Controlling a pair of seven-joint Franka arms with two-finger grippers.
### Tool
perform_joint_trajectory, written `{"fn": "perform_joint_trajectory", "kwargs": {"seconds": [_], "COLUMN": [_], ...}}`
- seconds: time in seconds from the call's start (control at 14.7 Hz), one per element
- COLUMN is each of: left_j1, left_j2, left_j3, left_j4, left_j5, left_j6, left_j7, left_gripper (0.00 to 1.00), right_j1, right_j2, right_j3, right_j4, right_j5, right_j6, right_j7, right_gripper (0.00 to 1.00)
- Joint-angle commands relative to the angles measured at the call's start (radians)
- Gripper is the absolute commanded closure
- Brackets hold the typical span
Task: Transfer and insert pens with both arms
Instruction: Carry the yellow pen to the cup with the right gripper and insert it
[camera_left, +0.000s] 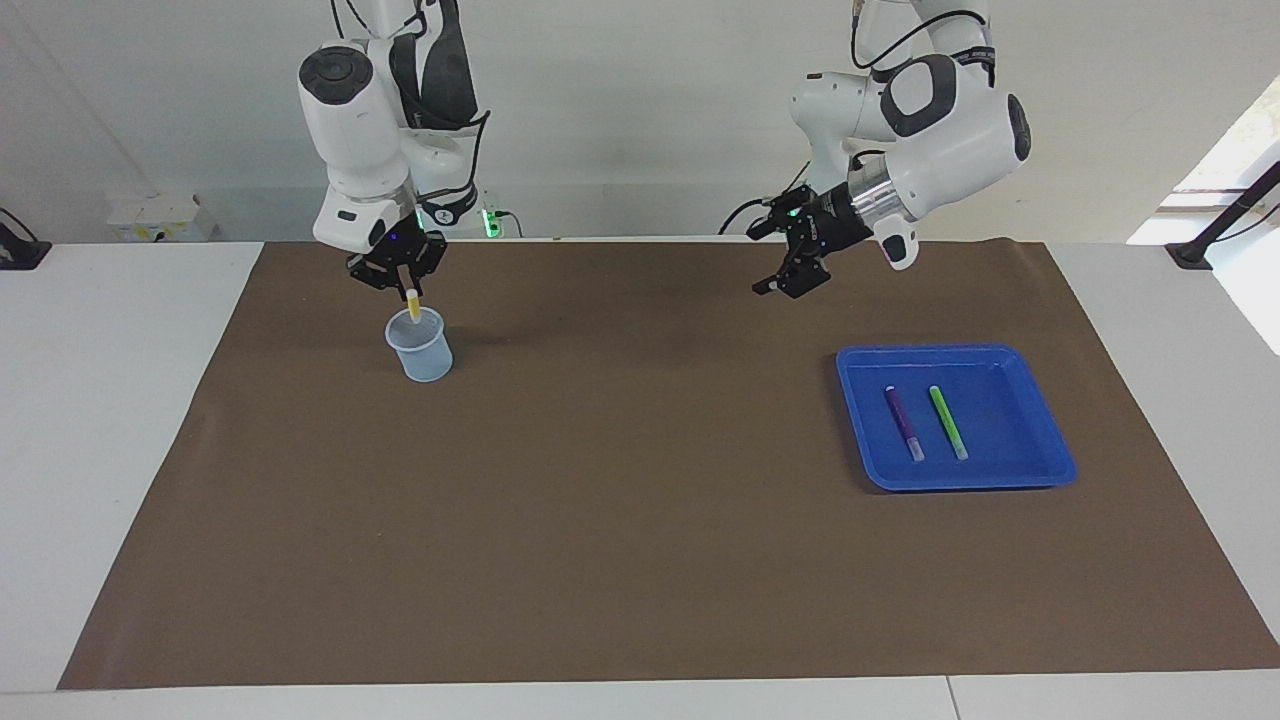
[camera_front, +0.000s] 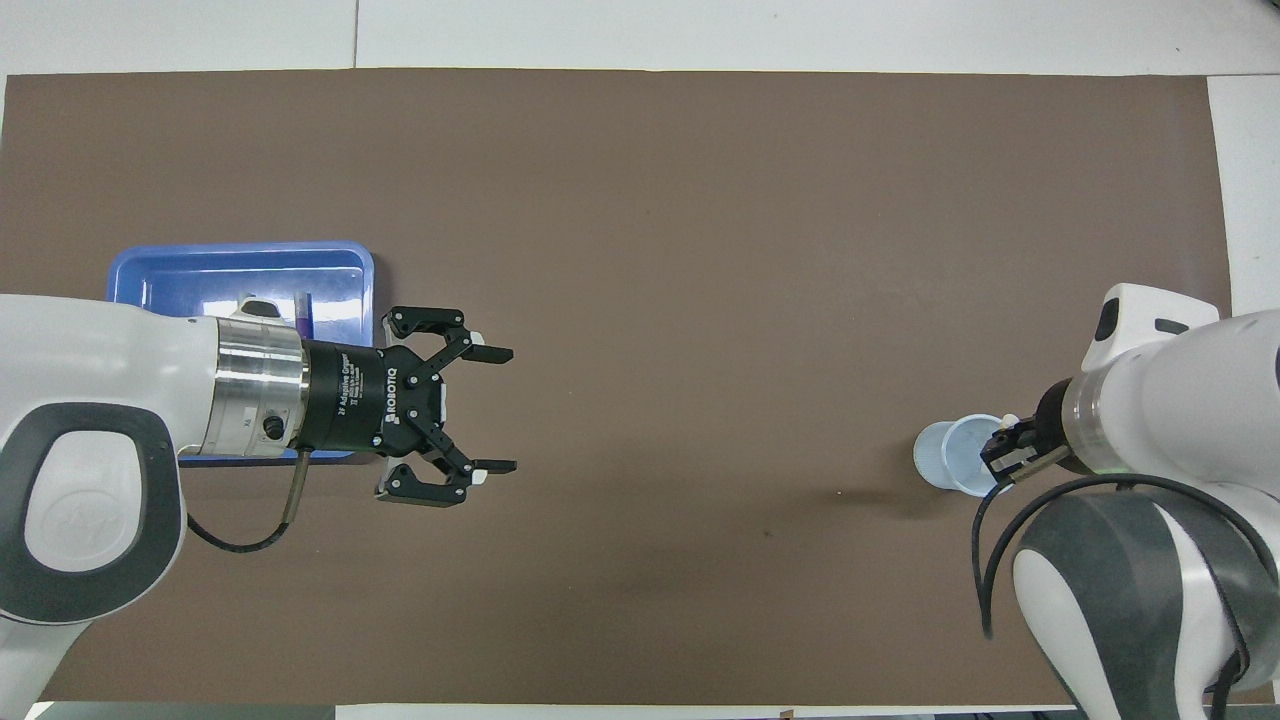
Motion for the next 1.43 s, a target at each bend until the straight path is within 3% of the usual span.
{"fn": "perform_joint_trajectory", "kwargs": {"seconds": [0.0,0.27,0.61,0.68,0.89,0.96,1.16,1.36], "left_j1": [0.037,0.157,0.213,0.241,0.307,0.324,0.355,0.349], "left_j2": [-0.013,0.002,0.152,0.174,0.229,0.258,0.328,0.382], "left_j3": [-0.004,-0.004,-0.002,-0.002,-0.002,-0.002,-0.002,-0.004], "left_j4": [0.013,0.033,0.165,0.166,0.139,0.139,0.134,0.107], "left_j5": [0.209,0.467,0.702,0.705,0.705,0.705,0.705,0.705], "left_j6": [-0.069,-0.064,-0.023,0.038,0.214,0.259,0.322,0.370], "left_j7": [0.180,0.491,0.844,0.936,1.185,1.284,1.506,1.581], "left_gripper": [0.00,0.00,0.00,0.00,0.00,0.00,0.00,0.00], "right_j1": [-0.034,-0.042,-0.060,-0.060,-0.060,-0.060,-0.047,-0.057], "right_j2": [-0.020,-0.003,0.003,0.006,0.017,0.016,0.016,0.019], "right_j3": [0.007,0.007,0.007,0.009,0.009,0.007,0.010,0.009], "right_j4": [-0.085,-0.119,-0.166,-0.163,-0.101,-0.062,0.012,0.058], "right_j5": [-0.010,-0.010,-0.010,-0.008,-0.001,0.007,0.035,0.250], "right_j6": [0.088,0.125,0.161,0.156,0.124,0.077,0.003,-0.042], "right_j7": [-0.027,-0.026,-0.016,-0.015,-0.018,-0.018,-0.015,0.023], "right_gripper": [0.95,0.79,0.72,0.60,0.07,0.00,0.00,0.00]}}
